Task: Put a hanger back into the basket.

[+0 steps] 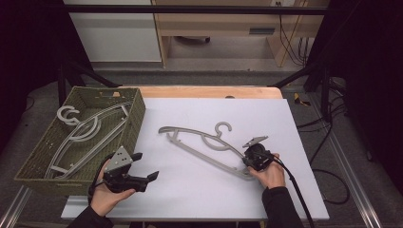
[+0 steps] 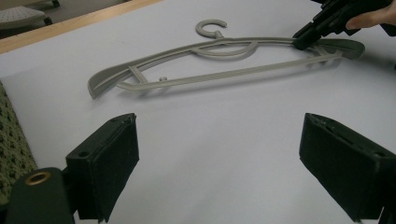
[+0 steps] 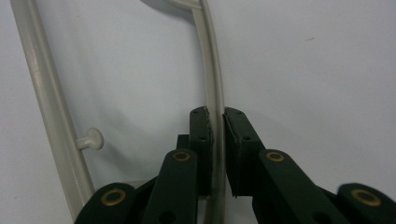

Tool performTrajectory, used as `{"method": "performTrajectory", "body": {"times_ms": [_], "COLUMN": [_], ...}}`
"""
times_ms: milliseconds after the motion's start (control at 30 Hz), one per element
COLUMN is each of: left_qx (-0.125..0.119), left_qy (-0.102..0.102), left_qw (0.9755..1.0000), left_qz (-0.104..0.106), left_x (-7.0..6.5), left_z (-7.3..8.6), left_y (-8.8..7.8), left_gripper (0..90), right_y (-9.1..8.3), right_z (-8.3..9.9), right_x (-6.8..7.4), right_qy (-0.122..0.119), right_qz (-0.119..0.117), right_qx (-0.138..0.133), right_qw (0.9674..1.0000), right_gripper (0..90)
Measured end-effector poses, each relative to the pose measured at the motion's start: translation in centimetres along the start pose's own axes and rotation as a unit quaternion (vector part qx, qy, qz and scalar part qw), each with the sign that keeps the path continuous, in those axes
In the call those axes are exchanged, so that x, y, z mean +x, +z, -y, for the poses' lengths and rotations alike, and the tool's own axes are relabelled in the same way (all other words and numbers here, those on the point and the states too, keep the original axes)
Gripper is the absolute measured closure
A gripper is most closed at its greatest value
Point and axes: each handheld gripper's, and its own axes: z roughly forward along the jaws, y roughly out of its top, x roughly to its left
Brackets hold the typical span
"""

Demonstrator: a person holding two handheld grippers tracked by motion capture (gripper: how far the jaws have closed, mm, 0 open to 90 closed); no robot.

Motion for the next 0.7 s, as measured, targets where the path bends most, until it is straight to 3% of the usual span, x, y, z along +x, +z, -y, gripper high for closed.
{"method": "performTrajectory", "body": {"times_ms": [133,200,233,300,400,433,700], "left_qx": [-0.001,-0.003,-0.002,-0.002,-0.004,-0.004,-0.006], "left_qy": [-0.002,-0.003,-0.003,-0.002,-0.002,-0.002,-0.003], "left_qw": [1.0,1.0,1.0,1.0,1.0,1.0,1.0], "left_qz": [-0.001,-0.002,-0.002,-0.003,-0.002,-0.002,-0.003], "left_x": [0.1,0.1,0.2,0.2,0.1,0.1,0.2], "left_z": [0.0,0.0,0.0,0.0,-0.1,-0.1,-0.2], "left_y": [-0.1,-0.1,-0.2,-0.2,-0.2,-0.3,-0.4], "left_gripper": [11.6,11.6,11.6,11.7,11.7,11.7,11.7], "right_y": [-0.1,-0.1,-0.2,-0.4,-0.8,-1.5,-3.1], "right_z": [0.0,0.2,0.2,0.3,0.4,0.3,0.4], "right_x": [0.0,-0.4,-0.6,-0.7,-1.0,-1.0,-1.5], "right_qy": [0.012,0.011,0.032,0.041,0.032,0.059,0.055], "right_qz": [-0.004,-0.017,-0.022,-0.025,-0.032,-0.055,-0.06], "right_qx": [-0.001,-0.01,-0.014,-0.022,-0.032,-0.051,-0.071], "right_qw": [0.9999,0.9997,0.9992,0.9986,0.9985,0.9955,0.9942], "right_gripper": [82.8,82.9,83.0,83.1,83.1,83.1,83.2]}}
